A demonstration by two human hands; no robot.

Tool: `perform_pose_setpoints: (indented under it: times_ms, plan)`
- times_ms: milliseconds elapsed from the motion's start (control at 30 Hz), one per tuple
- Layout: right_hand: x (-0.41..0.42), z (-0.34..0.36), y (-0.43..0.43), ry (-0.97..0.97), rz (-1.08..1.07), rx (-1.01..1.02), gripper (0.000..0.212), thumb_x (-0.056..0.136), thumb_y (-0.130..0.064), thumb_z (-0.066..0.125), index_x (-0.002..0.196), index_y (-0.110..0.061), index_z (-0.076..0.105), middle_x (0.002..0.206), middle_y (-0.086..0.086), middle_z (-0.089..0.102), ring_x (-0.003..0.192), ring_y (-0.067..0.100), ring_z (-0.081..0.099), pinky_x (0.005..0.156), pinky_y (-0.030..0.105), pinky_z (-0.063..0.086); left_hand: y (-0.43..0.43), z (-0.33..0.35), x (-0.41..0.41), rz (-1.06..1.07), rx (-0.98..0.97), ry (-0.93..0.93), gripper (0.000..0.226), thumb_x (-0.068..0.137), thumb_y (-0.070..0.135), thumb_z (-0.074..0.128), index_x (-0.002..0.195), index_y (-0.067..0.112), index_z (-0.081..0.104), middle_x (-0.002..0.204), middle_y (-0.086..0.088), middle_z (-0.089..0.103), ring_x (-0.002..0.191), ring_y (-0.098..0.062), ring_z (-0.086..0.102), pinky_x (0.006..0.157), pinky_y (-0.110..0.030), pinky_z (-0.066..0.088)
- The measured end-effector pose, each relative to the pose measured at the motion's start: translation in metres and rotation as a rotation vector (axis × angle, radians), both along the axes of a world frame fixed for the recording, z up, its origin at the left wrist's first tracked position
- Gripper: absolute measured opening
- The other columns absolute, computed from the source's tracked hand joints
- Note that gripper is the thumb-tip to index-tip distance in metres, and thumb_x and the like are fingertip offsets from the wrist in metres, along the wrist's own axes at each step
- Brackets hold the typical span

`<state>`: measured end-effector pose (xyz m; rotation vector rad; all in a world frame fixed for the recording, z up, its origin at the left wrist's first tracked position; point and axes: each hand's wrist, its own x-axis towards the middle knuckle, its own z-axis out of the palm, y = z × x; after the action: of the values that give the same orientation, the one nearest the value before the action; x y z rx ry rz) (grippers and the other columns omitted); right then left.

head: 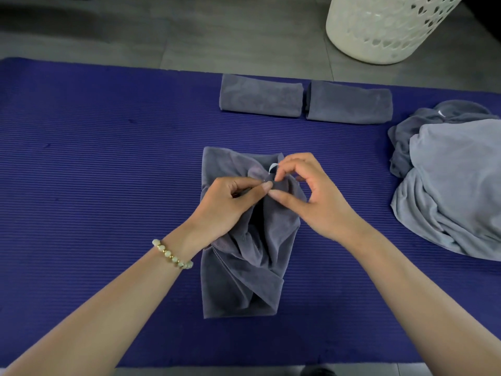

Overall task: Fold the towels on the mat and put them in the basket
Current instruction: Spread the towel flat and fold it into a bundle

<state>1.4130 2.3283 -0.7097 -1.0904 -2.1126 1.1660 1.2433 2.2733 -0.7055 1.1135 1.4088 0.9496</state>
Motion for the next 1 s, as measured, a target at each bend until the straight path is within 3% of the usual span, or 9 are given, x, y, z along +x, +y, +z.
perform_pose_setpoints:
  times_ms: [67, 167, 267, 367, 500, 700, 867, 1000]
  plan:
    - [0.001, 0.012, -0.002, -0.029, 0.041, -0.068, 0.013, 0.085, -0.021, 0.070, 0.084, -0.017, 0.058, 0.109, -0.004, 0.060, 0.109, 0.004, 0.053, 0.094, 0.007, 0.034, -0.009, 0.010, 0.000, -0.043, -0.027, -0.031, 0.021, 0.094, 0.030, 0.054, 0.094, 0.022, 0.073, 0.082, 0.013, 0.074, 0.084, 0.003, 0.068, 0.076, -0.009, 0.049]
    - [0.002, 0.035, -0.011, 0.031, 0.021, -0.194, 0.013, 0.085, -0.020, 0.069, 0.079, -0.016, 0.059, 0.094, 0.000, 0.069, 0.098, 0.011, 0.064, 0.089, 0.017, 0.047, -0.025, 0.030, -0.001, -0.090, -0.018, -0.034, 0.024, 0.090, 0.037, 0.054, 0.092, 0.022, 0.073, 0.082, 0.009, 0.074, 0.082, -0.002, 0.068, 0.073, -0.011, 0.049]
    - [0.002, 0.067, -0.022, 0.140, -0.044, -0.265, 0.012, 0.087, -0.016, 0.067, 0.079, -0.015, 0.058, 0.078, -0.011, 0.067, 0.081, 0.001, 0.065, 0.077, 0.014, 0.049, -0.040, 0.056, -0.005, -0.093, 0.030, 0.027, 0.011, 0.087, 0.028, 0.065, 0.090, 0.021, 0.073, 0.079, 0.008, 0.073, 0.076, -0.006, 0.067, 0.073, -0.019, 0.050]
    - [0.002, 0.109, -0.035, 0.141, -0.016, -0.249, 0.011, 0.087, -0.014, 0.066, 0.079, -0.014, 0.058, 0.083, -0.010, 0.067, 0.086, 0.000, 0.066, 0.079, 0.012, 0.048, -0.052, 0.093, -0.009, 0.011, 0.079, -0.012, 0.010, 0.088, 0.018, 0.066, 0.093, 0.017, 0.075, 0.082, 0.010, 0.074, 0.082, -0.003, 0.069, 0.073, -0.014, 0.049]
    - [-0.006, 0.159, -0.065, 0.150, 0.020, -0.186, 0.008, 0.085, -0.011, 0.069, 0.080, -0.011, 0.062, 0.085, -0.005, 0.068, 0.082, 0.002, 0.066, 0.077, 0.013, 0.049, -0.074, 0.155, -0.007, 0.025, 0.213, 0.029, 0.014, 0.091, 0.014, 0.061, 0.084, 0.021, 0.072, 0.069, 0.019, 0.070, 0.073, 0.006, 0.065, 0.068, -0.008, 0.046]
    - [-0.010, 0.225, -0.108, 0.302, -0.043, -0.138, 0.005, 0.086, -0.012, 0.067, 0.082, -0.011, 0.064, 0.090, 0.000, 0.070, 0.086, 0.005, 0.067, 0.081, 0.016, 0.051, -0.119, 0.220, -0.007, 0.076, 0.248, -0.041, 0.014, 0.090, 0.021, 0.063, 0.098, 0.016, 0.074, 0.095, 0.003, 0.075, 0.091, -0.007, 0.069, 0.074, -0.011, 0.049]
    - [-0.016, 0.269, -0.143, 0.368, -0.021, -0.098, 0.007, 0.085, -0.013, 0.069, 0.080, -0.012, 0.065, 0.081, -0.007, 0.069, 0.079, 0.006, 0.066, 0.075, 0.019, 0.049, -0.157, 0.260, -0.007, 0.074, 0.314, 0.030, 0.012, 0.086, 0.019, 0.070, 0.097, 0.019, 0.074, 0.096, 0.009, 0.075, 0.094, -0.001, 0.068, 0.079, -0.011, 0.049]
    - [-0.018, 0.290, -0.165, 0.333, 0.007, -0.093, 0.008, 0.086, -0.014, 0.068, 0.087, -0.012, 0.060, 0.083, -0.004, 0.070, 0.082, 0.012, 0.065, 0.077, 0.030, 0.049, -0.179, 0.281, -0.010, 0.108, 0.376, 0.101, 0.013, 0.087, 0.020, 0.068, 0.098, 0.017, 0.075, 0.095, 0.010, 0.075, 0.094, 0.002, 0.067, 0.082, -0.009, 0.047]
